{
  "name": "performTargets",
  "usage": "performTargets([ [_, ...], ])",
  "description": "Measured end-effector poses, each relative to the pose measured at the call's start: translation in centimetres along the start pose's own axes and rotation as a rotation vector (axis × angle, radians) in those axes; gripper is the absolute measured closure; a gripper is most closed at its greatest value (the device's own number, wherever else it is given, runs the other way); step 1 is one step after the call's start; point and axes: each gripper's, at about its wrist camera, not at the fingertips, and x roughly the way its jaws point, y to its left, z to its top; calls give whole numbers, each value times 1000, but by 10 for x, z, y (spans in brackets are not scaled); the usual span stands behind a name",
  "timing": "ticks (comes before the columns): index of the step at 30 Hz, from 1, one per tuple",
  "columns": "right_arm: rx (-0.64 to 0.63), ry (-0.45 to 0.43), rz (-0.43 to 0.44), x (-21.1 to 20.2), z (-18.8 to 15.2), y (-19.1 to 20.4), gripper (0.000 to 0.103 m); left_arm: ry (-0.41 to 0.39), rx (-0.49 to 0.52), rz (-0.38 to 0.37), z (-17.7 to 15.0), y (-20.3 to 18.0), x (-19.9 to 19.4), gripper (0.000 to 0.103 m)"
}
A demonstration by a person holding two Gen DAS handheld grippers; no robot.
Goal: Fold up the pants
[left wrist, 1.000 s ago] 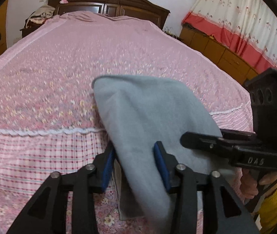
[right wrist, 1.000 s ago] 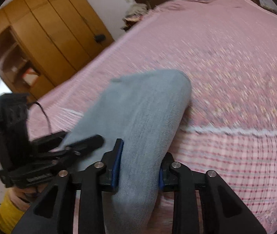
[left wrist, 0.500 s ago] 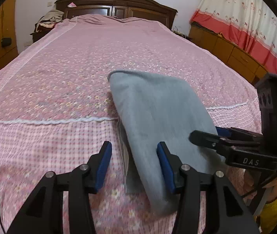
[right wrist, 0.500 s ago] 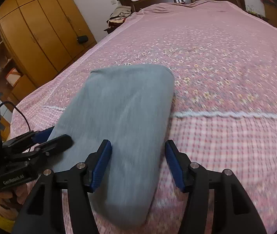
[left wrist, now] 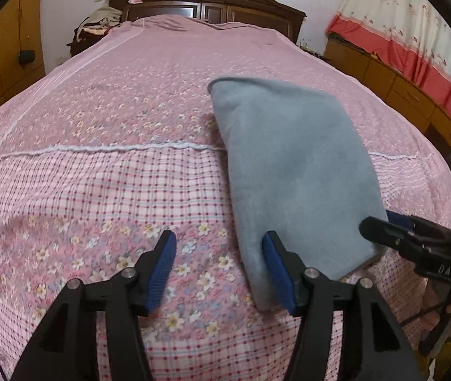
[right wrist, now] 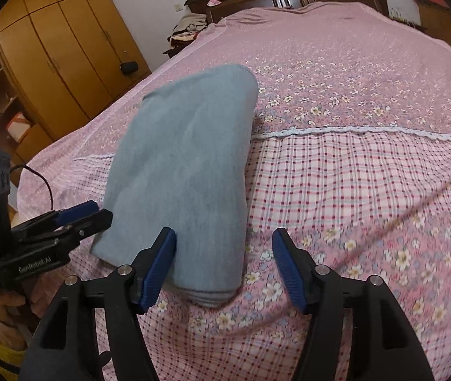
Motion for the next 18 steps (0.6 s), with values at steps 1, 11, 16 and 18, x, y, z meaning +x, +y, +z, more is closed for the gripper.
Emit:
performTargets([
  [1, -3, -5, -10, -2, -4, 2, 39, -2, 0, 4, -1, 0, -2, 42],
  [11, 24, -16, -49, -20, -12, 1, 38, -11, -24, 45, -19, -15, -30, 41],
  [16, 18, -32, -64, -36, -20, 3, 37, 6, -75, 6, -30, -22, -43, 23],
  [18, 10, -39, -69, -43, -24, 5, 35, 10, -70, 25, -33, -28, -46, 22],
])
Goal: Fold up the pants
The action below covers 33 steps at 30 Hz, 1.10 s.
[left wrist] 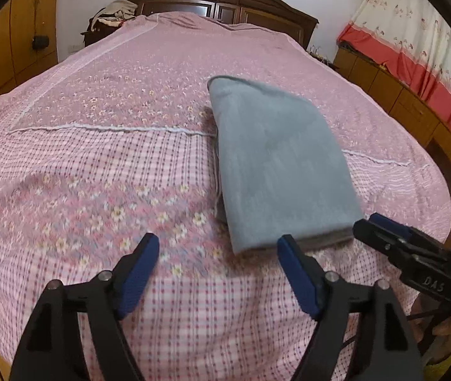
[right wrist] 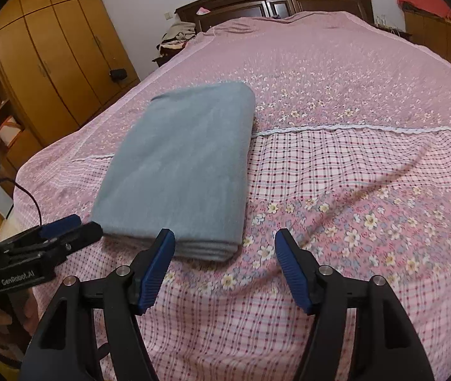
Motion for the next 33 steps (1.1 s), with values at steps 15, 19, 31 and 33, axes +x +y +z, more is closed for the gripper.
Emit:
performTargets([
  [15, 39, -16, -50, -19, -26, 3, 19, 32, -19, 112, -24, -25, -5, 20],
  [19, 47, 4, -60, -10, -24, -1, 19, 35, -12, 129, -22, -24, 2, 20],
  [31, 37, 27, -63, 0, -24, 9, 19, 41, -9, 136, -21, -30, 9, 20],
  [33, 39, 29, -63, 1, -25, 9, 19, 41, -9, 135, -22, -30, 9, 20],
])
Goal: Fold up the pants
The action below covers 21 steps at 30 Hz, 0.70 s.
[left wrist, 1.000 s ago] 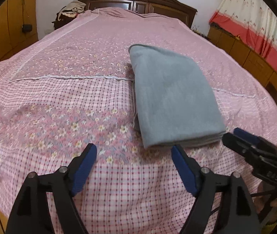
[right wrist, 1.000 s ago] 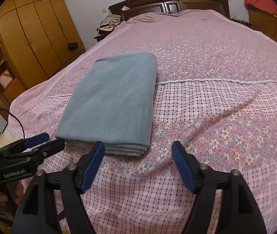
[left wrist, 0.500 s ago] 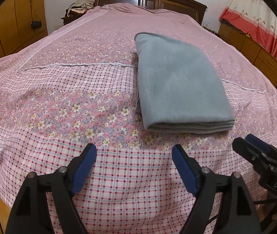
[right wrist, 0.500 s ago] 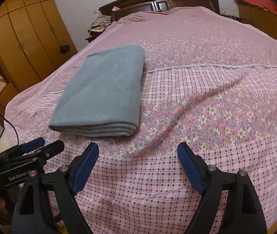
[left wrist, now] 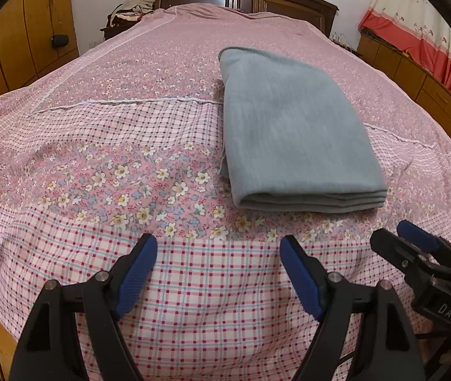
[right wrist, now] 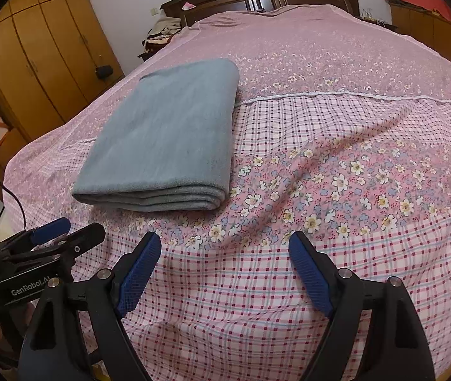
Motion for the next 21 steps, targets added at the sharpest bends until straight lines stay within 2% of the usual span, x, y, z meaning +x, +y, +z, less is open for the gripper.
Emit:
performTargets([
  [21, 8, 9, 2, 4, 0, 0, 19, 9, -11, -3, -1, 6, 4, 20],
])
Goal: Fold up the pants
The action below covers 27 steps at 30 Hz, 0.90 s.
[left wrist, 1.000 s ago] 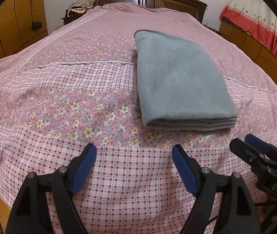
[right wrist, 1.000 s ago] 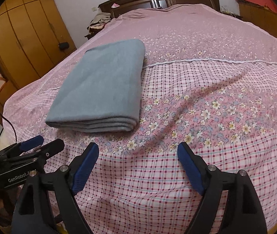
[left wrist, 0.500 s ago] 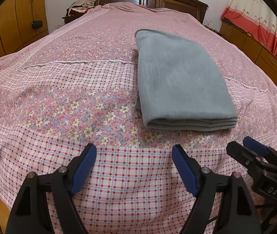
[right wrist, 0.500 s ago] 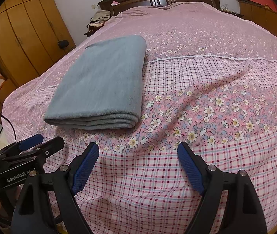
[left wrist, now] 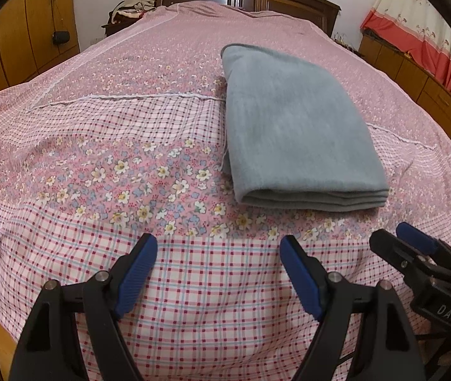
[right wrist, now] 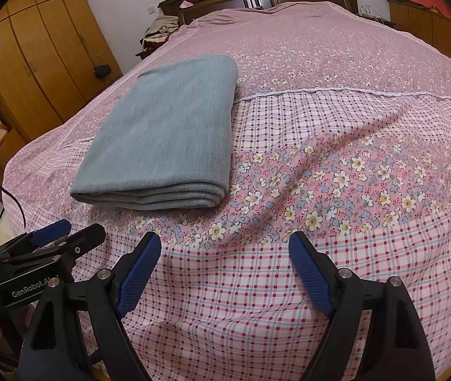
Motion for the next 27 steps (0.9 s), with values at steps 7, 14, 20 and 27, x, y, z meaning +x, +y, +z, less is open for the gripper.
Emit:
performTargets([
  [7, 2, 1, 0, 1, -1, 0, 19, 2, 2, 2, 0, 0, 1, 20],
  [14, 2, 1, 0, 1, 0, 0, 19, 2, 3, 3, 0, 0, 1, 20],
  [20, 2, 1, 1, 1, 0, 0, 19, 2, 2, 2, 0, 0, 1, 20],
  [27, 2, 1, 0, 1, 0, 1, 19, 3, 3, 3, -1, -1, 3, 20],
])
